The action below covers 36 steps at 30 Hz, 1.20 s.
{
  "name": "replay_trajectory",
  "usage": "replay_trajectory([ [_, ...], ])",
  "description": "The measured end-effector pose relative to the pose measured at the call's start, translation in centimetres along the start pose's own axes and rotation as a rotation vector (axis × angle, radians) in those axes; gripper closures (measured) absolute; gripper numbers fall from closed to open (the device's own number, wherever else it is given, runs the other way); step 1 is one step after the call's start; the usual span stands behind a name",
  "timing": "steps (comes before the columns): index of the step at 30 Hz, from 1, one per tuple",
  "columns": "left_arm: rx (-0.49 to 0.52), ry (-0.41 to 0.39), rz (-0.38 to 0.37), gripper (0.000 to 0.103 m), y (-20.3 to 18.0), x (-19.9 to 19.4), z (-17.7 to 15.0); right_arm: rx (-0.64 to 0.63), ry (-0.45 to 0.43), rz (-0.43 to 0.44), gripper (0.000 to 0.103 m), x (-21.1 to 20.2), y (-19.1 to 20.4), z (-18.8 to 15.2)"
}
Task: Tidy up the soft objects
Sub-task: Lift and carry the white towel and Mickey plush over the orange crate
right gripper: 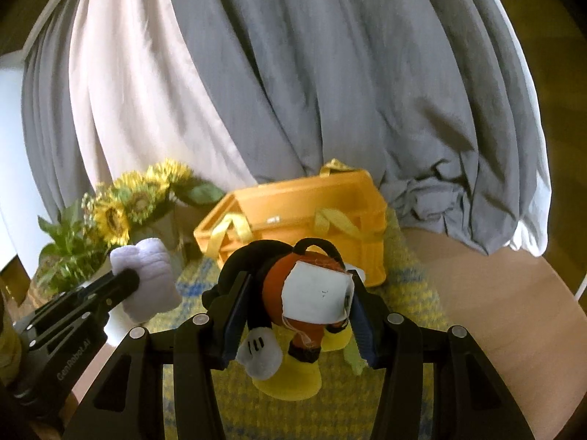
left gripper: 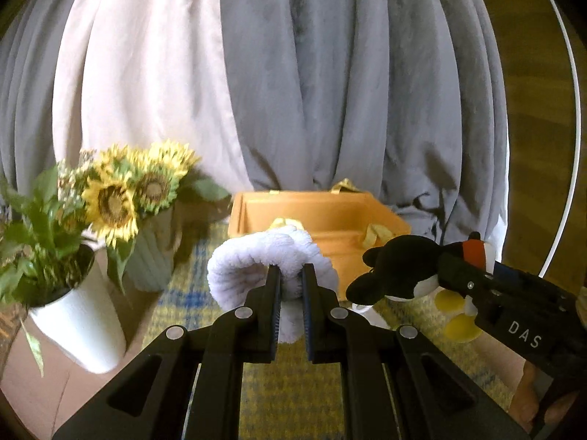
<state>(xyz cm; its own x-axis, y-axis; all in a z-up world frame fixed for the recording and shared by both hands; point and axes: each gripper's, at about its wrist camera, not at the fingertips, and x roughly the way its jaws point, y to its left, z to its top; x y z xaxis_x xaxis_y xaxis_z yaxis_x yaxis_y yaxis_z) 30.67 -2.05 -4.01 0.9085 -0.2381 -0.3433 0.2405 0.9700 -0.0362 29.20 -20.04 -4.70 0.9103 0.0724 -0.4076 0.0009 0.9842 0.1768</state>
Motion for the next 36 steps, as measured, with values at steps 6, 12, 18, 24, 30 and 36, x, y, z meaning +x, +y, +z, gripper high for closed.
replay_trajectory([
  [6,0.015,-0.046,-0.007,0.091,-0.2,0.7,1.9,-0.002,-0.05,-0.006,0.051,0.3,0.0,1.9],
  [12,0.021,-0.089,-0.01,0.091,-0.1,1.4,3.4,-0.009,-0.084,-0.003,0.051,1.0,0.1,3.4],
  [18,0.031,-0.137,-0.008,0.091,0.2,2.3,5.1,-0.019,-0.121,0.004,0.052,1.8,0.2,5.0],
  [24,0.039,-0.172,-0.012,0.091,0.3,3.0,6.5,-0.025,-0.161,0.009,0.051,2.5,0.2,6.6],
  [30,0.055,-0.196,-0.02,0.091,0.5,4.7,7.9,-0.033,-0.187,0.01,0.051,3.8,0.1,8.0],
  [36,0.059,-0.203,-0.021,0.091,0.9,6.6,8.9,-0.045,-0.188,0.016,0.051,6.0,0.0,9.4],
])
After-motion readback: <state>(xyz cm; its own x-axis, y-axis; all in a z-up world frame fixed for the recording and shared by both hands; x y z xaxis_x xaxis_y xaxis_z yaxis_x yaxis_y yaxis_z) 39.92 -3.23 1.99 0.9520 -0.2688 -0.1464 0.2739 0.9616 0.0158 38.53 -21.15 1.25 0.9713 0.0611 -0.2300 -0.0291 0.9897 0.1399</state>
